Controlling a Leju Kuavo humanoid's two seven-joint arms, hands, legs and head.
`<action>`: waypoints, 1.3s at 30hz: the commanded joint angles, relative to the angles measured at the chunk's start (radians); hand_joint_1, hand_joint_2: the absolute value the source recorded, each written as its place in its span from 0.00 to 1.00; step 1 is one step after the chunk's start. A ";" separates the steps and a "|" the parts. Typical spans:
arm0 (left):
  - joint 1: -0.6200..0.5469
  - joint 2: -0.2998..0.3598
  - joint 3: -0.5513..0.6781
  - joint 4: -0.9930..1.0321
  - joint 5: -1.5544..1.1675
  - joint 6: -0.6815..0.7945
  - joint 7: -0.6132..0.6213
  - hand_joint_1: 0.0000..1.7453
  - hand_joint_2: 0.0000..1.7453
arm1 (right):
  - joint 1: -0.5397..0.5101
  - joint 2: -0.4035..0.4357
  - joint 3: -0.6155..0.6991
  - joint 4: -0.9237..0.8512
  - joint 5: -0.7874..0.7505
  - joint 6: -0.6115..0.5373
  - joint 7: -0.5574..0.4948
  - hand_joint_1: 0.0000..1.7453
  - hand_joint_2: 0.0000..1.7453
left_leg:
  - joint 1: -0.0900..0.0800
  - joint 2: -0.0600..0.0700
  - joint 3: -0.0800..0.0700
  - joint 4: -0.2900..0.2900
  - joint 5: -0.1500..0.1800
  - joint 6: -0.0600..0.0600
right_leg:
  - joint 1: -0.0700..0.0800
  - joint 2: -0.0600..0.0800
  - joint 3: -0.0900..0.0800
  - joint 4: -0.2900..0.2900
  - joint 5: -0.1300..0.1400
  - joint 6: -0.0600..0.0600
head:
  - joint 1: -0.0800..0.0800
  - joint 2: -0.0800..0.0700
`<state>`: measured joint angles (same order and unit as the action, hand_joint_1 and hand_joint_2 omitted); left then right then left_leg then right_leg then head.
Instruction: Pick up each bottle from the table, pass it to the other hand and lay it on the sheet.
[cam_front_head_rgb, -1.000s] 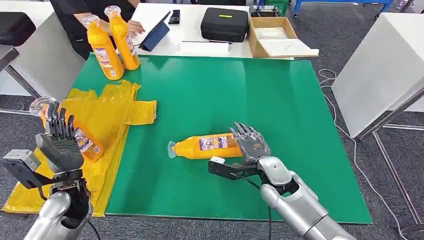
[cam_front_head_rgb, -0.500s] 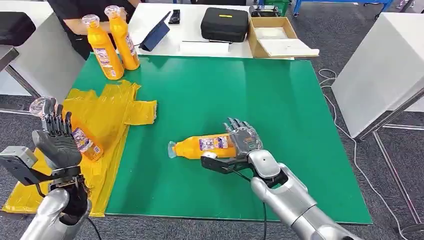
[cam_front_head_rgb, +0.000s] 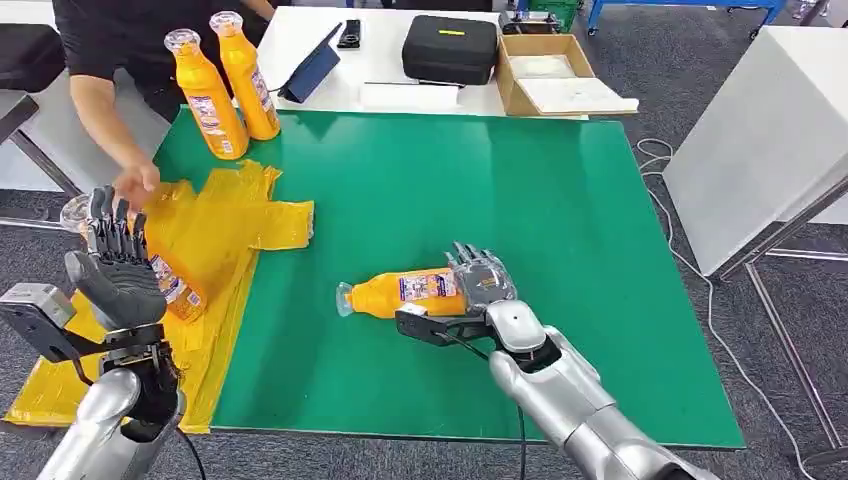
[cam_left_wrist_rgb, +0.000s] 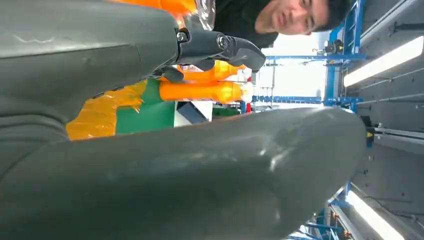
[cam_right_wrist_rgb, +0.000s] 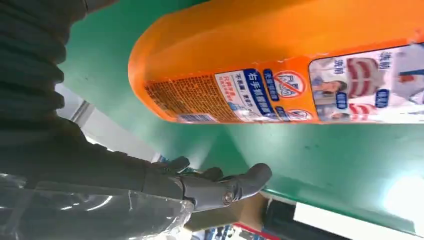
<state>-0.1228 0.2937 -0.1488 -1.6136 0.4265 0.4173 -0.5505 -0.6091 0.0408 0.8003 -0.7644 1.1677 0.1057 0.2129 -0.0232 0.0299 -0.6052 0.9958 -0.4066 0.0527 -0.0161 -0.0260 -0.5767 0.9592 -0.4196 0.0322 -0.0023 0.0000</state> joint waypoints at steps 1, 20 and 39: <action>-0.059 -0.027 -0.040 0.051 -0.003 0.001 0.009 0.00 0.00 | -0.055 0.013 -0.012 0.110 0.003 0.005 0.000 0.00 1.00 | 0.002 -0.005 0.003 0.000 -0.001 -0.006 | 0.000 0.000 0.004 0.000 -0.001 -0.003 | 0.000 0.000; -0.010 -0.055 -0.046 0.010 -0.033 0.018 -0.012 0.00 0.00 | -0.052 0.044 -0.049 0.190 0.031 -0.022 -0.014 0.00 1.00 | 0.001 -0.002 0.004 0.000 -0.002 -0.005 | 0.000 0.002 0.004 -0.001 -0.001 -0.002 | 0.000 0.000; 0.129 -0.033 -0.004 -0.073 -0.030 0.015 -0.049 0.00 0.00 | -0.015 0.078 -0.091 0.245 0.051 -0.050 0.000 0.00 1.00 | 0.001 0.000 0.003 -0.001 -0.002 -0.004 | 0.000 0.003 0.003 -0.001 -0.001 -0.001 | 0.000 0.000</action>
<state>-0.0709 0.2674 -0.1820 -1.6408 0.3967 0.4318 -0.5905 -0.6161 0.0862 0.7504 -0.6122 1.2032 0.0744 0.2003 -0.0231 0.0301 -0.6054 0.9957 -0.4067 0.0527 -0.0160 -0.0258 -0.5764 0.9593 -0.4196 0.0322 -0.0019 0.0000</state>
